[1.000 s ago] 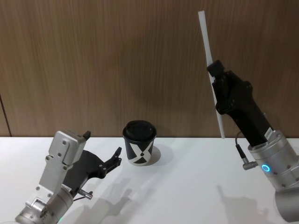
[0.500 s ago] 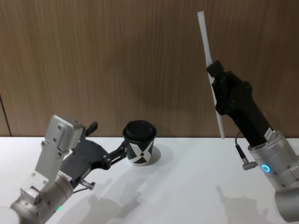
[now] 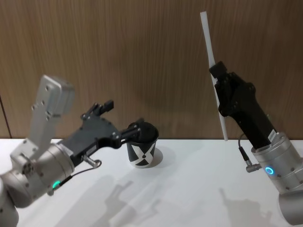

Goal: Pick up the straw with one hand, pass it to the other hand, and insert it into the cup.

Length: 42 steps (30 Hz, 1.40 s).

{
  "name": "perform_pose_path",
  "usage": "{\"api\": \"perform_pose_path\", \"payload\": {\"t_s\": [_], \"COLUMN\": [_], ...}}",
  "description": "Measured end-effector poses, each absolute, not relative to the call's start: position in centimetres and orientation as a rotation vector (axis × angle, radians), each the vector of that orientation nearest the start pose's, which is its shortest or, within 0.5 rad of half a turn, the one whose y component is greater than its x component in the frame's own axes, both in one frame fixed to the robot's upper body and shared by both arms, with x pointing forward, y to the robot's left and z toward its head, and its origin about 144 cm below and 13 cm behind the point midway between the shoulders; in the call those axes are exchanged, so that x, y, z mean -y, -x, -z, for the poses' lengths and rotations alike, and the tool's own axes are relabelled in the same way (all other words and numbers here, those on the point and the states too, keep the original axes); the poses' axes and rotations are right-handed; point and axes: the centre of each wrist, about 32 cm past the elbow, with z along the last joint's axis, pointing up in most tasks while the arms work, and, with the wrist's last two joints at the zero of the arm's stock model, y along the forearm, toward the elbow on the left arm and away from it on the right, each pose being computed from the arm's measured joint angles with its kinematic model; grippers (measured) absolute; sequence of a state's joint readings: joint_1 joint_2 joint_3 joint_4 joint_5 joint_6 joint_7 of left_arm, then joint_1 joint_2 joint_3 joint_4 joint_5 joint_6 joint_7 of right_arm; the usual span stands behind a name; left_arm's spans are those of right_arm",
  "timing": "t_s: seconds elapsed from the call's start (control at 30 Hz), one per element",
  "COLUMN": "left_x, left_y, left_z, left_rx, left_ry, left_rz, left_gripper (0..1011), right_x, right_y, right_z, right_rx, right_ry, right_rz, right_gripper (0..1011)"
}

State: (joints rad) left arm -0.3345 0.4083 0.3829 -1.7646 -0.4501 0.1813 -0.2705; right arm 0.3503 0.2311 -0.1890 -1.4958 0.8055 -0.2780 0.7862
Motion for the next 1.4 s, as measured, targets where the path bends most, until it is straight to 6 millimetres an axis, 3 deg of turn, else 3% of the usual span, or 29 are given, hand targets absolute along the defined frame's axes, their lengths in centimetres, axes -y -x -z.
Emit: {"api": "perform_pose_path", "payload": {"t_s": [0.4, 0.9, 1.4], "left_x": [-21.4, -21.1, -19.3], "left_y": [-50.8, -51.3, -52.4], "left_z": [-132.5, -134.7, -136.3], "left_rx": [0.09, 0.036, -0.026], "left_ry": [0.154, 0.213, 0.272], "left_rz": [-0.751, -0.671, -0.593], "left_gripper": [1002, 1001, 1002], "right_x": [24.3, 24.3, 24.3], "right_y": [-54.5, -54.5, -54.5], "right_z": [-124.5, -124.5, -124.5], "right_rx": [0.203, 0.203, 0.203], "right_ry": [-0.704, -0.704, -0.704], "right_rz": [0.6, 0.6, 0.6], "right_gripper": [2, 2, 2]}}
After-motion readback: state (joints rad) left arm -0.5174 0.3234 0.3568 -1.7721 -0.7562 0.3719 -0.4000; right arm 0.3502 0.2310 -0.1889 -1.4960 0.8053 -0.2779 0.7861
